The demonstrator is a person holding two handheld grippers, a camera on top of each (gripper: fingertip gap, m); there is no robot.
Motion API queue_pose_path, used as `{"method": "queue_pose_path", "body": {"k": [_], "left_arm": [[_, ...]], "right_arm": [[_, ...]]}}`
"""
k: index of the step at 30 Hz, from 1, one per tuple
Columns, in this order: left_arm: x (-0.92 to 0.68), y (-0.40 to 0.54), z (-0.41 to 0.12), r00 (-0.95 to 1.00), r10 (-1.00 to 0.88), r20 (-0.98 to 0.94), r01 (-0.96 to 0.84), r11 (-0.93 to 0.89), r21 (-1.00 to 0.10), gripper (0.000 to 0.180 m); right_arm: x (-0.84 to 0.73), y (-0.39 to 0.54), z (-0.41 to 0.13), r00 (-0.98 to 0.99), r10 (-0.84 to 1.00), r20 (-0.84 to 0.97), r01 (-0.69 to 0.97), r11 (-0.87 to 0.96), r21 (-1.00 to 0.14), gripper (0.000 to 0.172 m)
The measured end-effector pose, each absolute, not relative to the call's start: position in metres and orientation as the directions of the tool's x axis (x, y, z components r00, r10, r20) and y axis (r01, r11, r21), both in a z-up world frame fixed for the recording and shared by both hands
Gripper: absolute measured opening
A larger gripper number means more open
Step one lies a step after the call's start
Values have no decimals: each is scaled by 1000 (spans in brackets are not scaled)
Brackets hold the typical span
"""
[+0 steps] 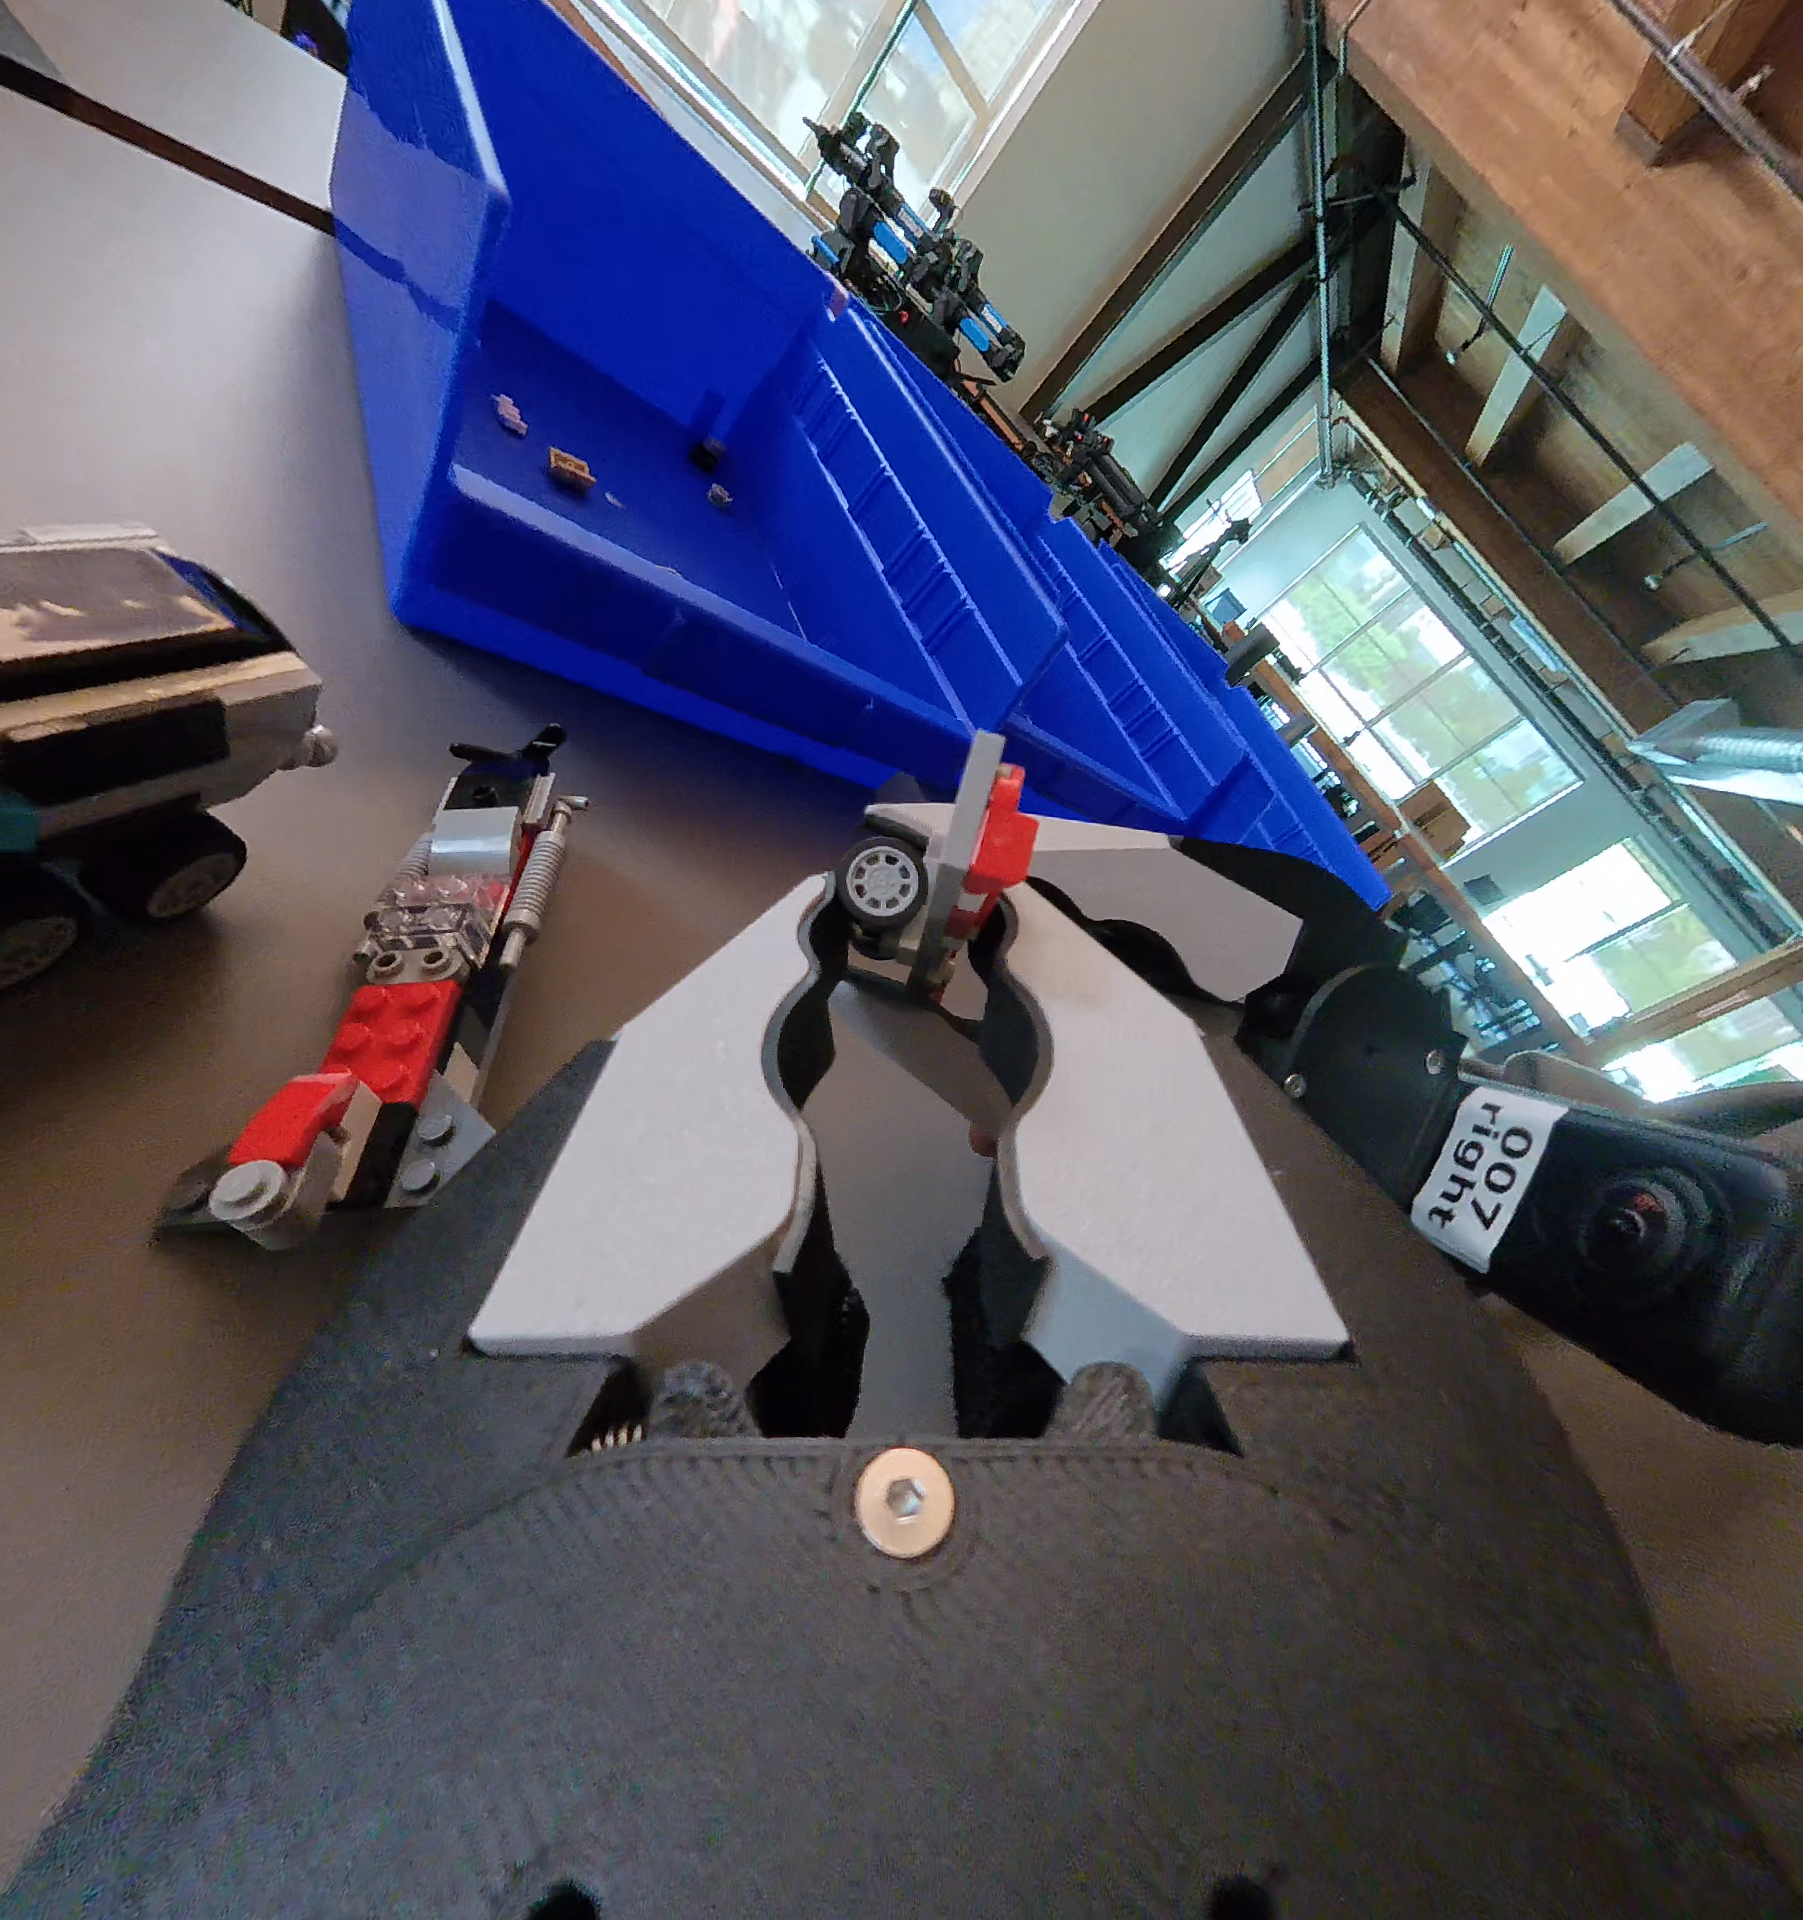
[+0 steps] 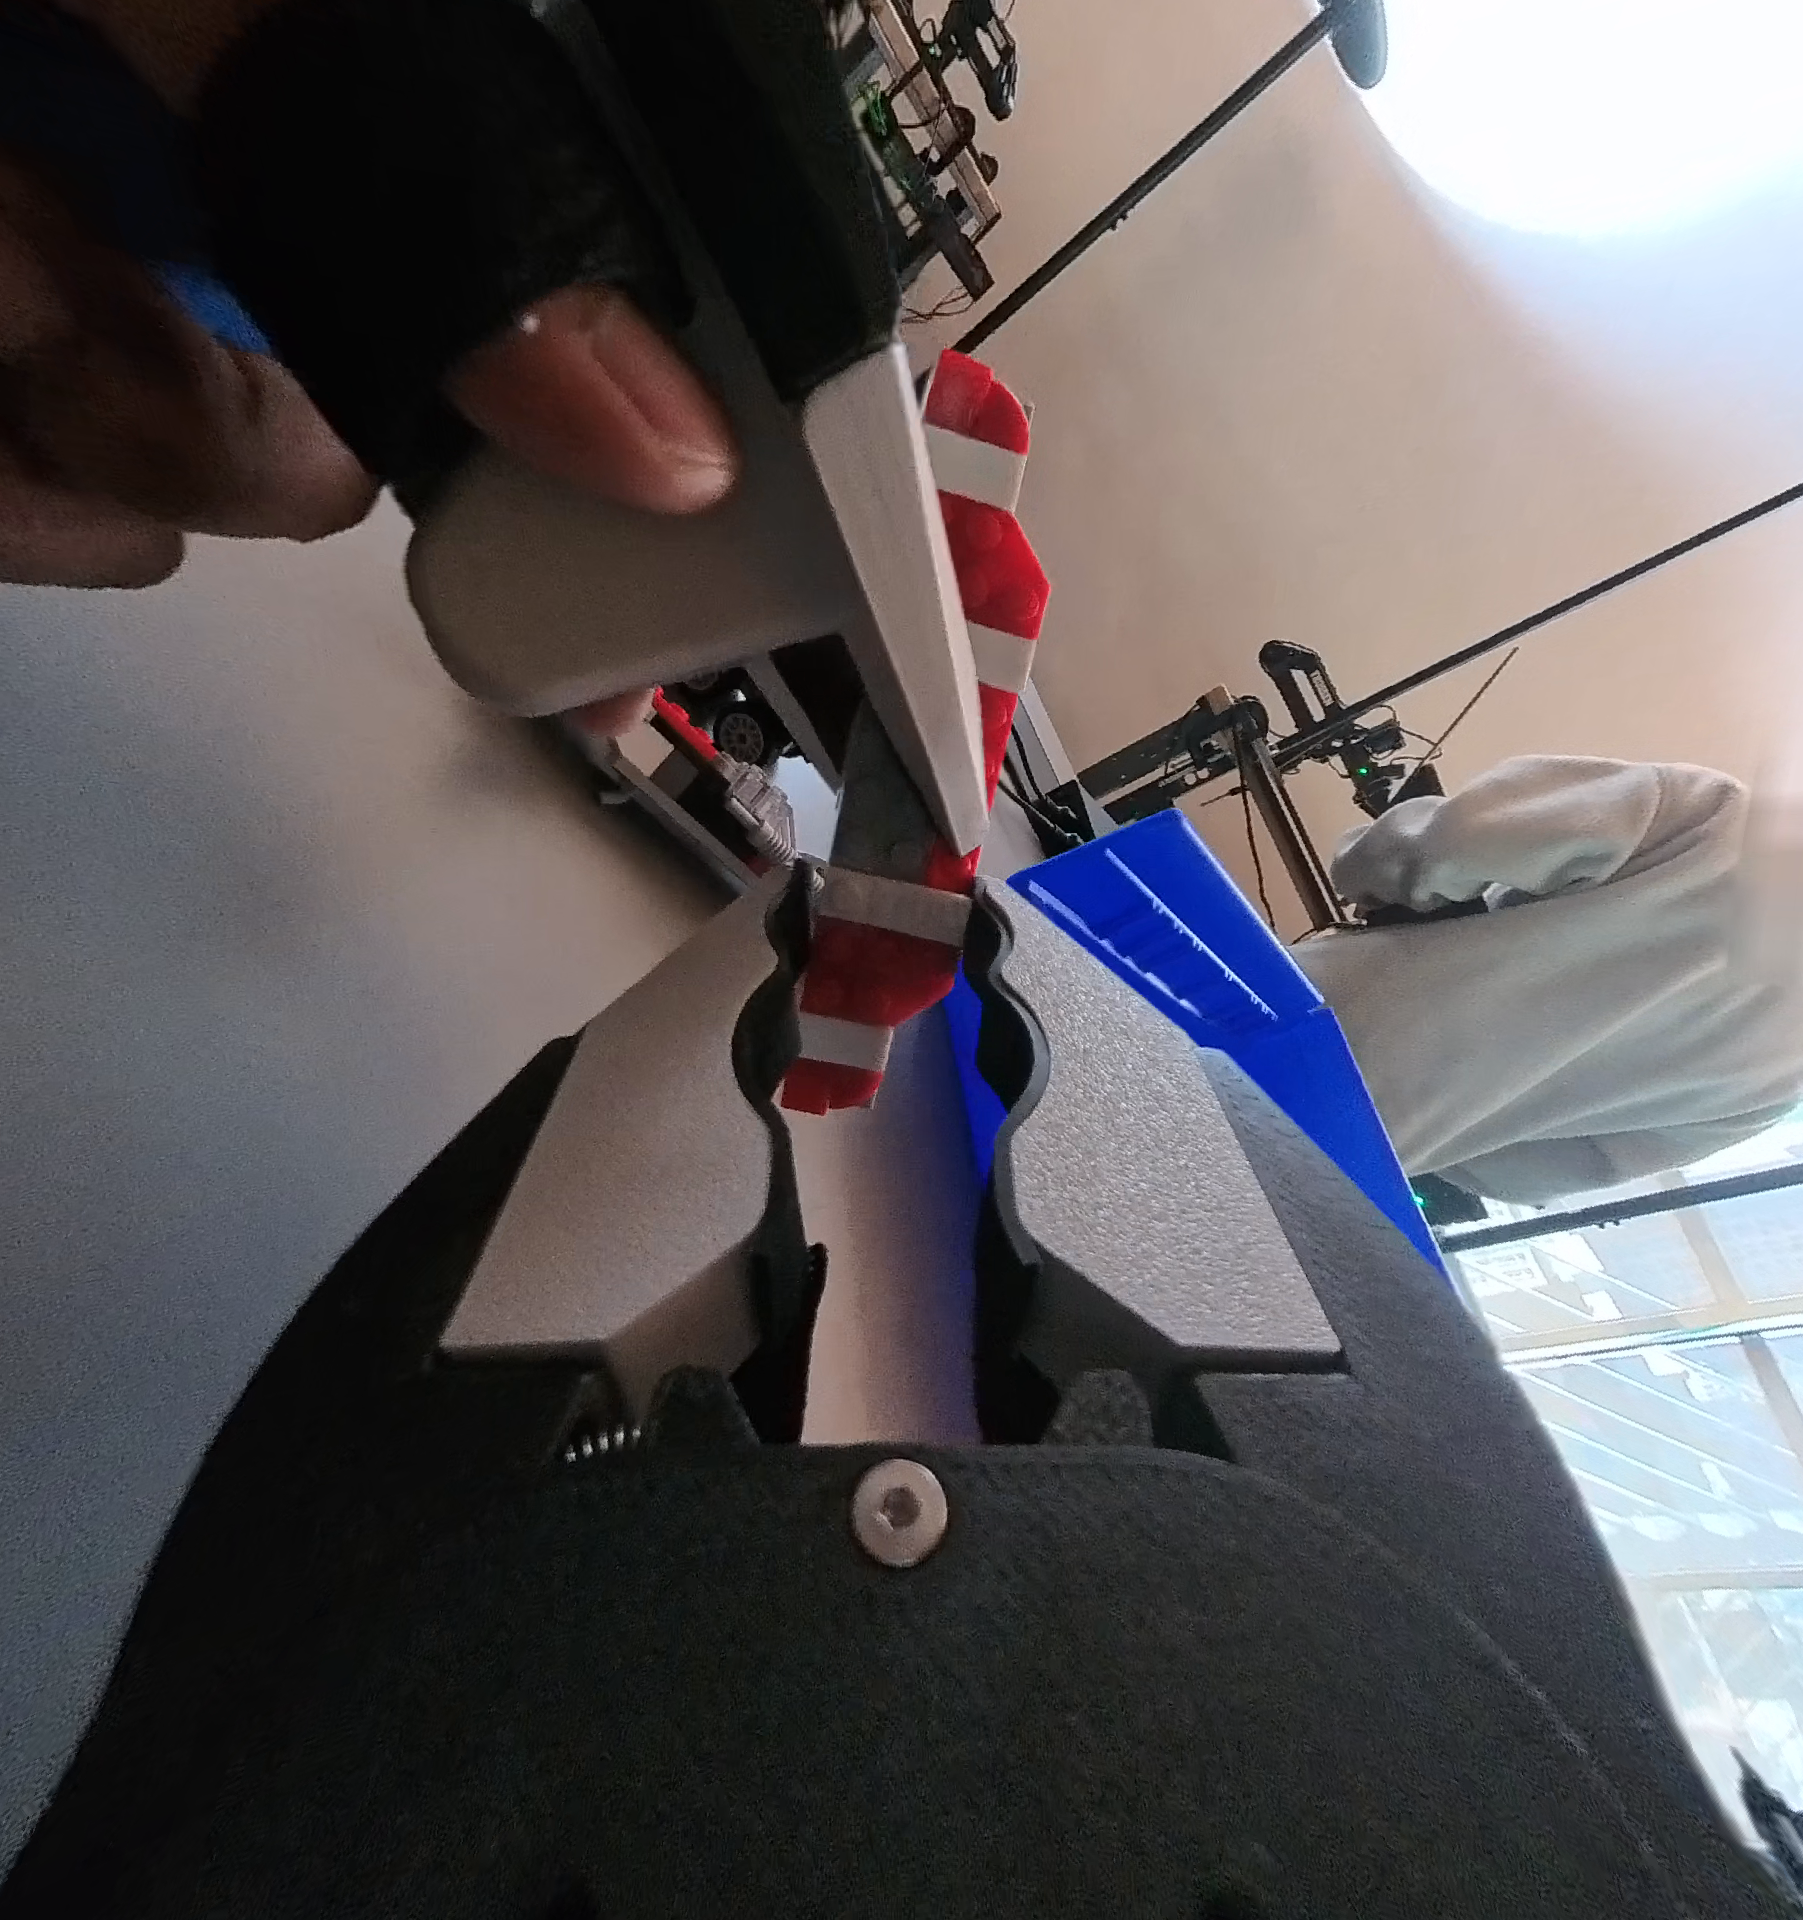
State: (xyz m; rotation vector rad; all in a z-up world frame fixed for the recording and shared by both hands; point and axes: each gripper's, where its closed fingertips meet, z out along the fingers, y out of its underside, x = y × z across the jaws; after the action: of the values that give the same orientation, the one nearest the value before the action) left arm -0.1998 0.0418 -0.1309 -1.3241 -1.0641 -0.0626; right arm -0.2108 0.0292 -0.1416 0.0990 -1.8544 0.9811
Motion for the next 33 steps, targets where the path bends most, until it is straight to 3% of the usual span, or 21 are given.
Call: {"method": "queue_pose_path", "body": {"k": [12, 33], "left_arm": [[-203, 38, -141, 439, 425, 791, 693, 400, -600, 25], [-203, 37, -145, 400, 401, 824, 721, 418, -553, 25]], "right_arm": [[-214, 28, -148, -470, 312, 826, -466, 707, -532, 29], [-215, 29, -150, -410, 262, 874, -490, 744, -453, 29]]}}
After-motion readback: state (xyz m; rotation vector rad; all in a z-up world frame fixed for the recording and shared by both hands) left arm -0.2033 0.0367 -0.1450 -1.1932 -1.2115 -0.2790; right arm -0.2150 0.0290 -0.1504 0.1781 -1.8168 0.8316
